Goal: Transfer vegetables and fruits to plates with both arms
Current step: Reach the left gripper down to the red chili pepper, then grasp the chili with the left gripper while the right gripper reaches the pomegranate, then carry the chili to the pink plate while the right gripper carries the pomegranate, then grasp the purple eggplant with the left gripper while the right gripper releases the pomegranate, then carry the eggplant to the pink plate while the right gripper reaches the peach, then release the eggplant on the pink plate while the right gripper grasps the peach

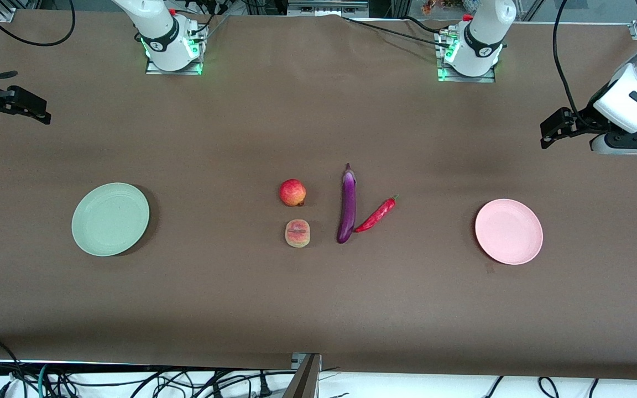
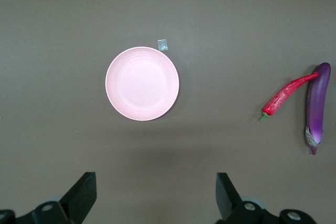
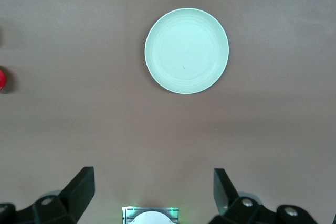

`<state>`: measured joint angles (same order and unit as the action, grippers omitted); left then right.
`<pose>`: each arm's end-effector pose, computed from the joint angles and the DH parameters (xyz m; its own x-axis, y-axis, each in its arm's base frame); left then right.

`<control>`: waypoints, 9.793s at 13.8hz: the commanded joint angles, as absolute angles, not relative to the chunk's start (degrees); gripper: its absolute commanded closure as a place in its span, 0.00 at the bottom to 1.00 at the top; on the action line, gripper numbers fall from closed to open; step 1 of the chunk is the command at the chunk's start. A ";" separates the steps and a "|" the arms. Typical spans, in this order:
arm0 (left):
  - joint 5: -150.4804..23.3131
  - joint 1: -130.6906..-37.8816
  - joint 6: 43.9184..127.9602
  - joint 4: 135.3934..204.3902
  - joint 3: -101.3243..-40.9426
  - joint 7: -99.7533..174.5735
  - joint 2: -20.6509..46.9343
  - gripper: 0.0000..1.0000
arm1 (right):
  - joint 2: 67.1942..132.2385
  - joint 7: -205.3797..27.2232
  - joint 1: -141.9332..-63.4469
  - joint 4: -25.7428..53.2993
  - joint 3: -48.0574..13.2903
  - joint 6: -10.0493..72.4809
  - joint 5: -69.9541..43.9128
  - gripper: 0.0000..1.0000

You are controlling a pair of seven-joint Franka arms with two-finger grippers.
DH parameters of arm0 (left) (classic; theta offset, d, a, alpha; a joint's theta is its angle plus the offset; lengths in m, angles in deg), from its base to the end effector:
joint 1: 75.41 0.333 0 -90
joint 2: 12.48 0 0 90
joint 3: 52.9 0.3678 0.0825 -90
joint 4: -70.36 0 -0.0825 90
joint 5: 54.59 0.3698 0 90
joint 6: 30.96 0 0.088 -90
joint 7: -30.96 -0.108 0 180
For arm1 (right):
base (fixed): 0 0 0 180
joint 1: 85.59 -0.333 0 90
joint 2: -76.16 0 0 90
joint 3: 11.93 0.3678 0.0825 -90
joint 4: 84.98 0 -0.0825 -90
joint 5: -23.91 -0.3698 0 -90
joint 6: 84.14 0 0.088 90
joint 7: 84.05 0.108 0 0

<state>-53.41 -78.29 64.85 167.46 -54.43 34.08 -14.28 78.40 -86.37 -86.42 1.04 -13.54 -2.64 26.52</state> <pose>0.5343 -0.0394 0.6440 0.9996 -0.0246 0.0100 -0.0244 -0.9995 -0.0208 0.5385 -0.0124 0.6735 0.9927 0.0201 -0.1193 0.0252 -0.9988 0.0418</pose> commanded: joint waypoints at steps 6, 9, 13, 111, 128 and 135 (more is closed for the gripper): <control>-52.22 -78.75 62.91 165.37 -54.48 34.56 -12.84 0.00 | 78.89 -85.72 -85.42 -0.43 -12.81 -3.11 25.76 0.00; -52.05 -79.28 58.35 165.37 -56.83 34.65 -9.78 0.00 | 78.89 -85.72 -85.42 -0.43 -12.90 -3.11 25.76 0.00; -52.74 -79.54 53.77 165.54 -60.80 35.27 -6.25 0.00 | 79.24 -85.72 -85.33 -0.43 -12.99 -2.84 25.67 0.00; -30.07 -69.02 73.89 157.01 -77.42 33.93 22.85 1.00 | 118.26 -63.78 -122.92 -5.79 -34.96 23.68 -8.07 0.00; -34.20 -52.91 81.46 157.63 -79.60 0.81 26.57 0.00 | 127.84 -47.40 -139.29 -5.18 -34.96 56.83 0.62 0.00; -37.37 -53.44 68.81 154.49 -82.07 2.74 7.66 0.00 | 129.34 -47.66 -139.65 -5.00 -34.87 61.05 0.62 0.16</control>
